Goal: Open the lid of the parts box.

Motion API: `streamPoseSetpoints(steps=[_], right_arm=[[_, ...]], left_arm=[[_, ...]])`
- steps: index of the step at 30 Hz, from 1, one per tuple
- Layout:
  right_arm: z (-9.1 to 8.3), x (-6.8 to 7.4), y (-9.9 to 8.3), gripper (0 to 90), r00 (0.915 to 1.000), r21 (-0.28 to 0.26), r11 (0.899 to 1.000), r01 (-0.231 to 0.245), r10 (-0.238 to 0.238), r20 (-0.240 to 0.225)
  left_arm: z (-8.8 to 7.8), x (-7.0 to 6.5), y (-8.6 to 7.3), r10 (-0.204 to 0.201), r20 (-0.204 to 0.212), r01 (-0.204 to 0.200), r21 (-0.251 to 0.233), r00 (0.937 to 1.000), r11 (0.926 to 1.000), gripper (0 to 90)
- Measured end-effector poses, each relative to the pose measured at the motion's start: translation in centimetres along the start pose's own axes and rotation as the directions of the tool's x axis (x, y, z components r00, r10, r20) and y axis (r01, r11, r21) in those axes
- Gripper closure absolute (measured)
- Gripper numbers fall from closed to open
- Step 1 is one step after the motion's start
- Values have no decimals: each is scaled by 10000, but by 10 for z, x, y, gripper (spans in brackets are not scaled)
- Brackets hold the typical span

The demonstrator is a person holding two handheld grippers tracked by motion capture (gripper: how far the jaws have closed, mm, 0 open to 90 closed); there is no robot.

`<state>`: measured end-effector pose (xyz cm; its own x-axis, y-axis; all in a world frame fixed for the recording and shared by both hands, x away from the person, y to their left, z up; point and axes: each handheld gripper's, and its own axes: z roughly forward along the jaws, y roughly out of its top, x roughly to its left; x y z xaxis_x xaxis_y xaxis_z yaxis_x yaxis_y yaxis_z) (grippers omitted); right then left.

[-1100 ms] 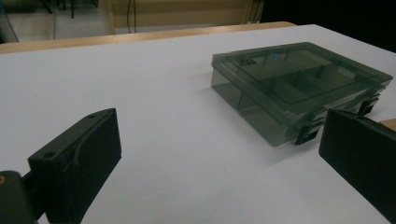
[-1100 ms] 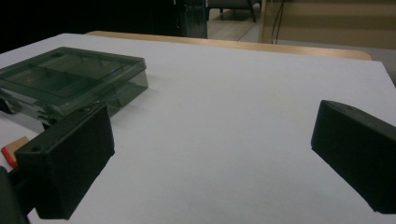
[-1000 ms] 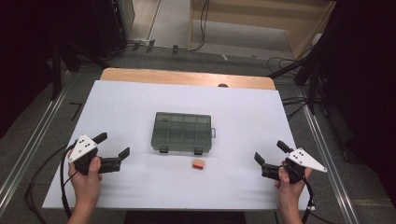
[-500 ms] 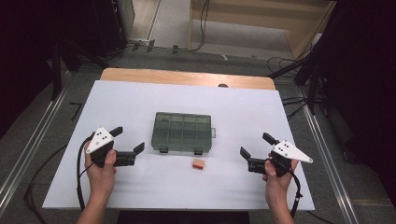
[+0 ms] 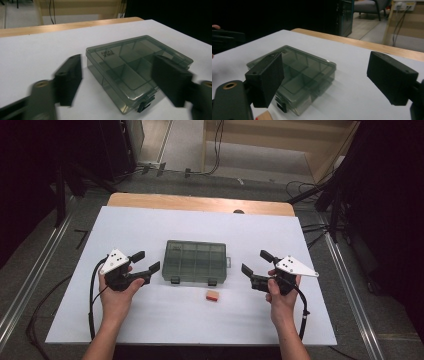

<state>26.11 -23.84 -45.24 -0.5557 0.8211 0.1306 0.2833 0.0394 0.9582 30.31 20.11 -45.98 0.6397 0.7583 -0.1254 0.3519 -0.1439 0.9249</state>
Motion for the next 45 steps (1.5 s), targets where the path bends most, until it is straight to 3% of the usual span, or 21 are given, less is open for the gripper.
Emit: streamPoseSetpoints(steps=[3,4,5,6,7,9,10,11,13,15,20,23,25,27,34,37,45], right_arm=[[8,5,1,216,9997,83,10000,-15,17,-263],[10,6,1,235,9987,87,9999,-101,106,-495],[12,7,1,312,9984,163,9997,-173,181,-527],[12,7,1,312,9984,163,9997,-173,181,-527],[17,8,1,475,9991,341,9992,-184,197,-378],[21,8,-1,598,9993,592,9982,-126,146,-337],[21,8,-1,598,9993,592,9982,-126,146,-337],[24,9,-2,664,9991,719,9974,-103,133,-409],[28,10,-7,801,9976,964,9953,125,-60,-683],[29,10,-11,846,9989,1067,9940,238,-192,-434],[31,6,-18,878,9997,1562,9875,231,-209,-155],[32,2,-23,880,9994,2001,9798,31,37,-334],[33,3,-24,879,9997,2136,9769,116,-66,-241],[33,4,-24,880,9998,2199,9754,150,-116,-166],[41,7,-32,880,9978,2881,9567,405,-234,-623],[44,9,-36,881,9953,3207,9461,458,-157,-961],[45,10,-38,883,9927,3377,9398,527,-125,-1201]], left_arm=[[3,1,2,-21,150,23,-124,9999,9999,514],[8,3,3,-28,295,29,-32,9996,10000,563],[11,3,3,62,302,-66,118,9995,9999,605],[11,3,3,62,302,-66,118,9995,9999,654],[16,4,4,129,283,-136,259,9995,9996,691],[19,5,4,69,299,-81,417,9995,9991,776],[19,5,4,69,299,-81,417,9995,9991,811],[20,5,3,111,297,-124,463,9995,9989,811],[21,6,2,74,474,-102,575,9988,9983,898],[21,7,2,-51,583,12,666,9983,9978,900],[23,7,-2,-84,575,25,1021,9983,9948,900],[24,9,-6,-325,613,255,1116,9976,9934,900],[26,14,-12,-634,667,545,1278,9958,9903,900],[26,15,-13,-648,669,550,1387,9957,9888,900],[29,17,-19,-750,663,608,1946,9950,9790,900],[32,15,-21,-754,839,562,2108,9936,9759,900],[34,12,-22,-687,923,455,2334,9934,9713,900]])
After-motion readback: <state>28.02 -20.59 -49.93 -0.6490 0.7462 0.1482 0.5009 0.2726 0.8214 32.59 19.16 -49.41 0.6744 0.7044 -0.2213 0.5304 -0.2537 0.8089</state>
